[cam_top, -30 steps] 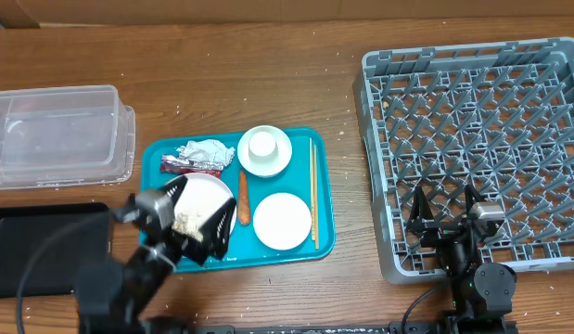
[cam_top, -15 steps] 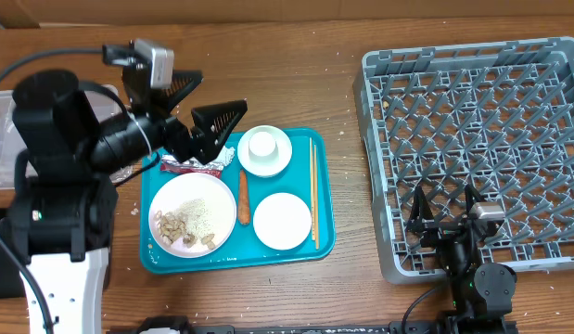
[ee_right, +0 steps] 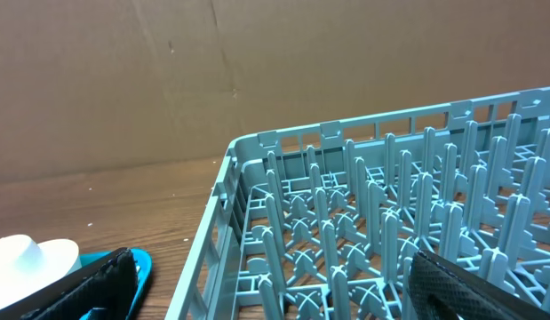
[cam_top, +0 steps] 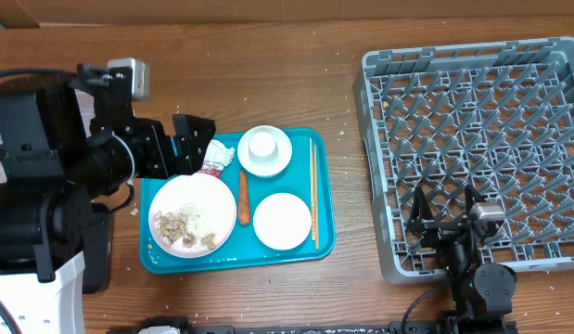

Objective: Sort waste into correct bins and load items into the dishwasher
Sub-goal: 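Move the left gripper over the white plate of rice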

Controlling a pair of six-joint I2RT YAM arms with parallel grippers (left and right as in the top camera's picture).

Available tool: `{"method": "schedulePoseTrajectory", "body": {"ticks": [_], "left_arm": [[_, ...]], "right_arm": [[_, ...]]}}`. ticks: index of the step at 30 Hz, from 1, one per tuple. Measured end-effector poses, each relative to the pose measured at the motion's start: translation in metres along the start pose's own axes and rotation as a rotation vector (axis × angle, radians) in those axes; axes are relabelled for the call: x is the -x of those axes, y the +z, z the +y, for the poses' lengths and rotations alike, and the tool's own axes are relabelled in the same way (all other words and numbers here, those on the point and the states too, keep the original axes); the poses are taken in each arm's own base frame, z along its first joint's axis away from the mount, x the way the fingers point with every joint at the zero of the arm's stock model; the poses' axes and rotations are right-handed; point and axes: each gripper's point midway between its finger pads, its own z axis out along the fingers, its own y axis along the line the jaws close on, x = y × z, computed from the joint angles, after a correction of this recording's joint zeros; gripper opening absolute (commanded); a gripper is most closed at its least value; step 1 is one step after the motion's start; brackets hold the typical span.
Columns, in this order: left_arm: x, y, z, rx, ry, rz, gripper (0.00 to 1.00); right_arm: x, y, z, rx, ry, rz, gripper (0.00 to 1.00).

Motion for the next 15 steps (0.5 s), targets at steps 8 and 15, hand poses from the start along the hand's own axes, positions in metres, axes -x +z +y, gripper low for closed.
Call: {"method": "schedulePoseTrajectory", "body": {"ticks": [8, 15], "left_arm": [[0.018, 0.005, 0.001, 0.001, -0.001, -0.052, 1.00], [-0.019, 0.049, 0.058, 0.244, -0.274, 0.197, 1.00]], "right_arm": [[0.000, 0.000, 0.000, 0.000, 0.000, 0.000, 1.00], [0.000, 0.000, 0.000, 0.000, 0.000, 0.000, 1.00]]}}
